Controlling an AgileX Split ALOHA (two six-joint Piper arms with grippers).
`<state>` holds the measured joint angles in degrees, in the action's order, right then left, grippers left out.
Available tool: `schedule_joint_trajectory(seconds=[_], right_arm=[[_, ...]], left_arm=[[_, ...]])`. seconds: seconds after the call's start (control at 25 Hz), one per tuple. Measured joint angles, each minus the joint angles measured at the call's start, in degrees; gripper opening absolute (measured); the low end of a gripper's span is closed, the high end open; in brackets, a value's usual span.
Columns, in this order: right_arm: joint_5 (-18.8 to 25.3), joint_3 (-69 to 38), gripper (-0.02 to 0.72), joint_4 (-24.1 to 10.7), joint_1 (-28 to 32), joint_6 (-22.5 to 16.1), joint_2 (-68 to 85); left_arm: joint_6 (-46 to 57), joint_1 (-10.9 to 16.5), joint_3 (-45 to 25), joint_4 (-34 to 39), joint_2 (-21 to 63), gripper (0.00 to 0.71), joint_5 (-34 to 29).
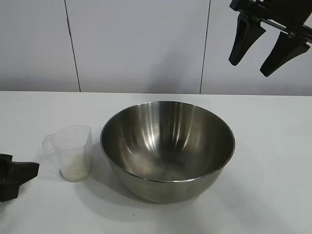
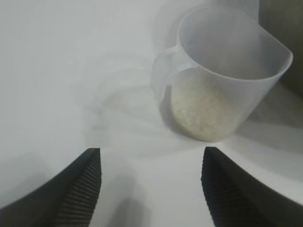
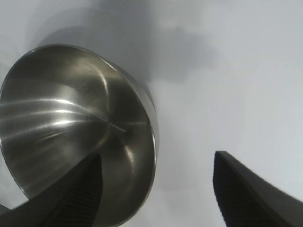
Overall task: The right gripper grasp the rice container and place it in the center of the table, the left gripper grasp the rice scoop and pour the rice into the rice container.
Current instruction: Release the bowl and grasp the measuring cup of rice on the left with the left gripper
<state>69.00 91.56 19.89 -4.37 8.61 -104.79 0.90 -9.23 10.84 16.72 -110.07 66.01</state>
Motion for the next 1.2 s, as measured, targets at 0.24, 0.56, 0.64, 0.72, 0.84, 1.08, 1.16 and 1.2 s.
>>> schedule_joint_trajectory(seconds=[0.24, 0.56, 0.64, 0.72, 0.84, 1.08, 1.16, 1.2], right_arm=[[0.0, 0.0, 0.464, 0.0, 0.0, 0.0, 0.0], [-1.3, 0.0, 0.464, 0.0, 0.0, 0.0, 0.0], [-1.4, 0.0, 0.464, 0.0, 0.0, 0.0, 0.0], [-1.4, 0.0, 0.464, 0.0, 0.0, 0.0, 0.0], [-1.4, 0.0, 0.464, 0.0, 0.0, 0.0, 0.0], [-1.5, 0.0, 0.464, 0.0, 0.0, 0.0, 0.0], [-1.5, 0.0, 0.464, 0.0, 0.0, 0.0, 0.0], [-1.5, 0.0, 0.464, 0.0, 0.0, 0.0, 0.0]], left_arm=[[2.8, 0.0, 1.9, -0.2, -6.1, 0.45, 0.2], [3.0, 0.0, 4.9, -0.2, -7.8, 0.45, 0.2], [3.0, 0.0, 6.1, -0.4, -7.8, 0.45, 0.2], [3.0, 0.0, 7.3, -0.4, -7.8, 0.45, 0.2], [3.7, 0.0, 8.9, -0.4, -7.8, 0.45, 0.1], [5.5, 0.0, 11.4, -0.4, -7.8, 0.449, 0.1], [6.0, 0.0, 11.6, -0.4, -7.8, 0.448, 0.1], [6.2, 0.0, 11.6, -0.4, -7.8, 0.435, 0.1]])
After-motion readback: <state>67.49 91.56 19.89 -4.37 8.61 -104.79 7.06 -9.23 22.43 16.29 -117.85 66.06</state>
